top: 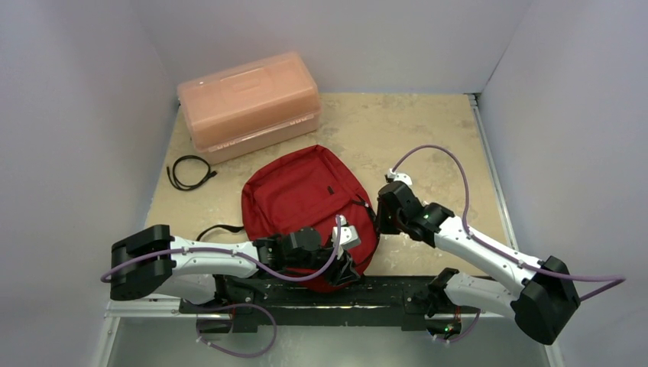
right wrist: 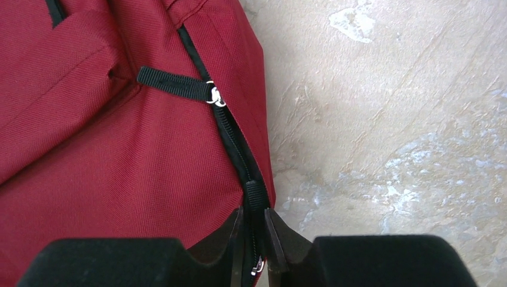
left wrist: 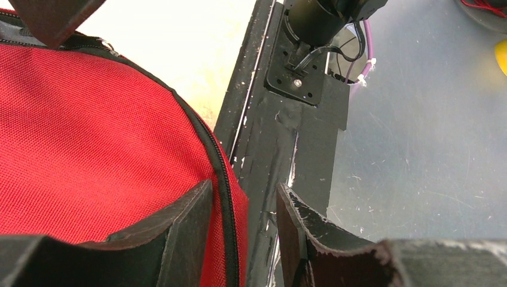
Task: Pack the student bag
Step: Zip the student bag at the center of the board.
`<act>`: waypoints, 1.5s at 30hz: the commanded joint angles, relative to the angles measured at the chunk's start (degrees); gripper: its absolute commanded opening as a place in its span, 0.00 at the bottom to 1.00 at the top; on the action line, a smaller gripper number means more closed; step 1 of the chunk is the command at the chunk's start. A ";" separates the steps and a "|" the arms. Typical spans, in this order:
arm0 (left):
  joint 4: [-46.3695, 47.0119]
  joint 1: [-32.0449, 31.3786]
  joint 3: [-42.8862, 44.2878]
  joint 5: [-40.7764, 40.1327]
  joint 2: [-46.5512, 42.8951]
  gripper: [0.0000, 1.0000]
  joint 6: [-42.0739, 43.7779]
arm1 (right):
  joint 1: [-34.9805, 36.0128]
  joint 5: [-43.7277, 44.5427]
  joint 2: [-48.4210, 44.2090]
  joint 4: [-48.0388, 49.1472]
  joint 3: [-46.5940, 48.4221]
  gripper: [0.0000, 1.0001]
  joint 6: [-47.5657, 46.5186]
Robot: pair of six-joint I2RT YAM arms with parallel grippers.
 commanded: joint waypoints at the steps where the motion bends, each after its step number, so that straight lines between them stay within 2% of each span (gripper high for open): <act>1: 3.70 -0.36 1.45 1.83 0.40 0.42 -0.93 | 0.76 -0.65 0.18 0.99 -1.03 0.23 1.16; 8: 3.81 -0.36 1.46 1.87 0.45 0.42 -0.94 | 1.89 1.19 0.78 0.06 -1.03 0.23 2.48; 11: 3.81 -0.36 1.46 1.89 0.45 0.42 -1.00 | 2.09 2.55 0.64 -0.04 -1.09 0.15 3.06; 14: 3.68 -0.36 1.45 1.80 0.40 0.42 -1.07 | 2.07 4.47 0.26 -0.84 -0.86 0.00 4.01; 19: 3.23 -0.37 1.54 1.78 0.38 0.41 -1.37 | 2.14 10.20 -2.31 -3.84 0.26 0.00 7.11; 22: 2.79 -0.36 1.37 2.13 0.28 0.36 -1.54 | 2.11 14.30 -3.63 -6.79 2.06 0.00 9.82; 30: 1.89 -0.44 2.02 4.06 0.95 0.13 -1.20 | 2.16 6.57 -12.60 15.73 -3.23 0.00 9.22; 34: 1.52 -0.67 2.31 4.83 1.36 0.00 -0.97 | 1.01 8.77 -12.65 18.51 -1.75 0.00 10.61; 45: -1.54 -3.33 5.10 6.39 2.88 0.00 1.41 | -9.10 5.82 2.60 35.19 0.95 0.00 3.96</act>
